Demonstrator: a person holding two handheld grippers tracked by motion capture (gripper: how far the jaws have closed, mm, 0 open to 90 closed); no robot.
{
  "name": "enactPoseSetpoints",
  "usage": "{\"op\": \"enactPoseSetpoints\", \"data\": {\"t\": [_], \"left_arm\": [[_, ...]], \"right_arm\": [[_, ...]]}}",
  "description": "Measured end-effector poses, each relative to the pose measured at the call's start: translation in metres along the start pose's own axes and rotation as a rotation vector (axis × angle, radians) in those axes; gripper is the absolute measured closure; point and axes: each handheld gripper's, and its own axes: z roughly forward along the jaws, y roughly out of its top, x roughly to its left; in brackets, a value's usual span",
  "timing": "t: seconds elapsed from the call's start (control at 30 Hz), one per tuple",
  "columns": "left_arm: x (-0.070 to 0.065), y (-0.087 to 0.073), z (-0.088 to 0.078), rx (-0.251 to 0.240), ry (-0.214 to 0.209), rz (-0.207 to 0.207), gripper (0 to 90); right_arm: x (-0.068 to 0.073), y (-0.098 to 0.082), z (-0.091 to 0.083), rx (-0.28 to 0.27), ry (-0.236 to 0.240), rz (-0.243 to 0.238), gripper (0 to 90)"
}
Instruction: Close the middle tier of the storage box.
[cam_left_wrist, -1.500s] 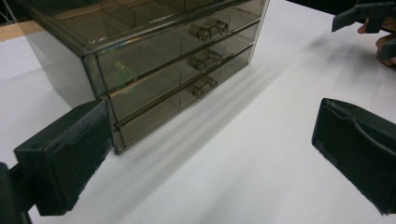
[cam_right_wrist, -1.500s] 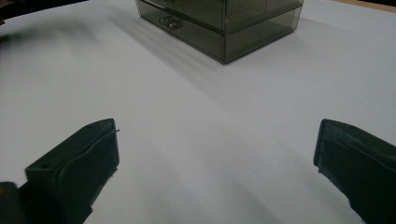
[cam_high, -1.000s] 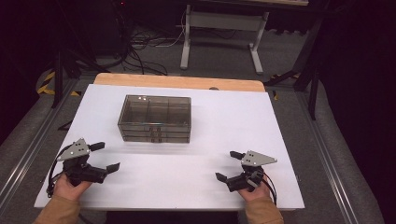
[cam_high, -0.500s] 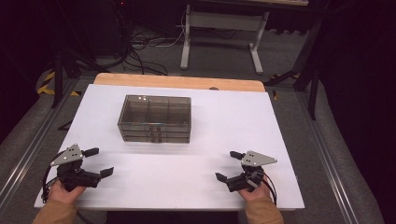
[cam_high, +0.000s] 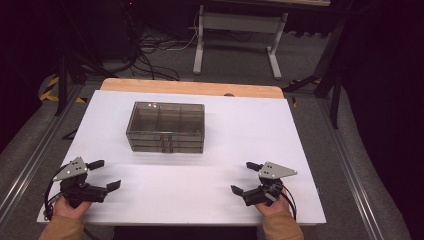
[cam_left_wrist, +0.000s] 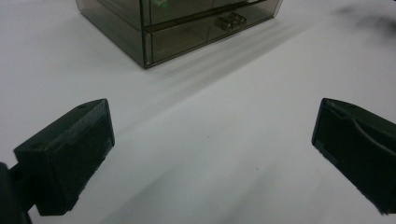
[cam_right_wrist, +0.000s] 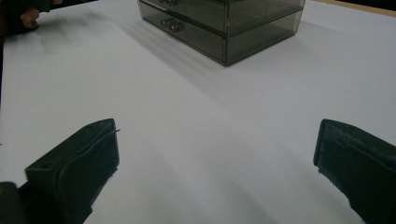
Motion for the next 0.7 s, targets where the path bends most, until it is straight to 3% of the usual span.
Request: {"op": "enactPoseSetpoints", "data": {"t": [0.17, 0.7], "left_arm": [[-0.0017, 0.0000, 0.0002, -0.004, 0.019, 0.007, 0.2], [-0.0012, 0.0001, 0.0003, -0.004, 0.007, -0.001, 0.2]], "right_arm": [[0.0000, 0.0000, 0.0000, 0.000, 0.000, -0.001, 0.3], [-0.0001, -0.0001, 0.0002, -0.001, 0.001, -0.002, 0.2]]}}
